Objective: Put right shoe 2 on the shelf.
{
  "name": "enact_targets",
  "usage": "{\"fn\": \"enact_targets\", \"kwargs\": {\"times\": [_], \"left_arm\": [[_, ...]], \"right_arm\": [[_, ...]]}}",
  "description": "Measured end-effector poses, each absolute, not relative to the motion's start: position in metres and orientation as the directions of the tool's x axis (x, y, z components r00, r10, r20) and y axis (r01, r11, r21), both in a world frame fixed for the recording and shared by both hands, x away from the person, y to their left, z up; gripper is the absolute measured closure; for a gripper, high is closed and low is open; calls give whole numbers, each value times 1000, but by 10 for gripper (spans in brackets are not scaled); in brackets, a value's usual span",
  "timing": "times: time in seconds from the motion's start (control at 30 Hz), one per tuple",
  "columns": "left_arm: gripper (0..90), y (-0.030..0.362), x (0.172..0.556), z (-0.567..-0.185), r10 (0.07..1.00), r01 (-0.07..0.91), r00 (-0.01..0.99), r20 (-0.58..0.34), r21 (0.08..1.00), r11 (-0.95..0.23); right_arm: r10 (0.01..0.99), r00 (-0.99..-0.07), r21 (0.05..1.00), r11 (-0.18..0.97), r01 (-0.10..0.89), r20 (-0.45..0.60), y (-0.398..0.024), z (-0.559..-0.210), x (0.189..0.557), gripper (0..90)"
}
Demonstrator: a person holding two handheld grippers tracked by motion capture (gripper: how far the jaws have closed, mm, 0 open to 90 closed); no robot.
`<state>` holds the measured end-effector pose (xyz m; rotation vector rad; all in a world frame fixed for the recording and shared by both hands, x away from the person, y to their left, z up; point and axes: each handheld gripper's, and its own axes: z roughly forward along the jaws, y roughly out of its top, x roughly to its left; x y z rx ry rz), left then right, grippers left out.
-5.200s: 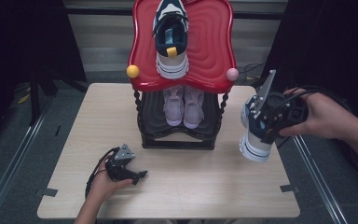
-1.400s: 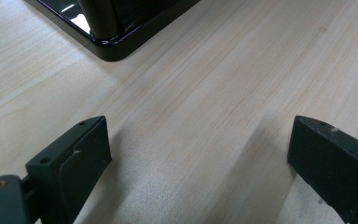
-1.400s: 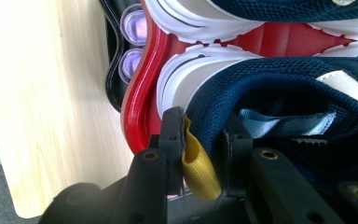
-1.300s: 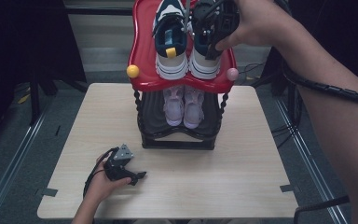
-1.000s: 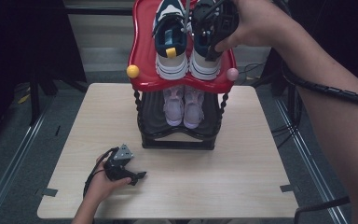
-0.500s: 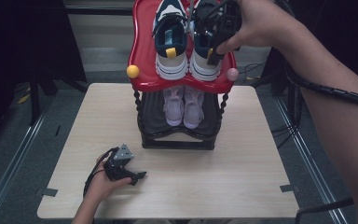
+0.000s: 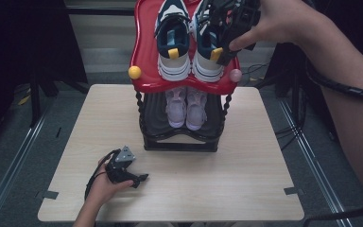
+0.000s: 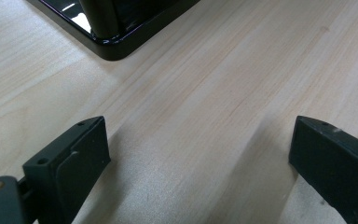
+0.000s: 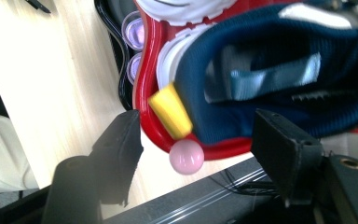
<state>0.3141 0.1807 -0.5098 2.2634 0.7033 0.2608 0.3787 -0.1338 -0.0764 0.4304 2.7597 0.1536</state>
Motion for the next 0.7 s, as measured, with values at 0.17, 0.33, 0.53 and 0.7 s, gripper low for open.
{"fn": "enact_targets", "kwargs": {"times": [0.17,0.33,0.53,0.7], "left_arm": [[32,180,314,-510,559,408,829,-19,705,-581],[0,180,315,-510,562,418,827,-27,698,-582],[0,180,315,-510,562,418,827,-26,698,-582],[0,180,315,-510,562,418,827,-26,698,-582]], "right_arm": [[338,-891,162,940,301,-305,-144,-74,375,285],[362,-886,169,931,324,-290,-154,-75,372,248],[376,-889,163,925,343,-261,-161,-79,369,210],[372,-901,160,926,343,-224,-164,-85,366,188]]}}
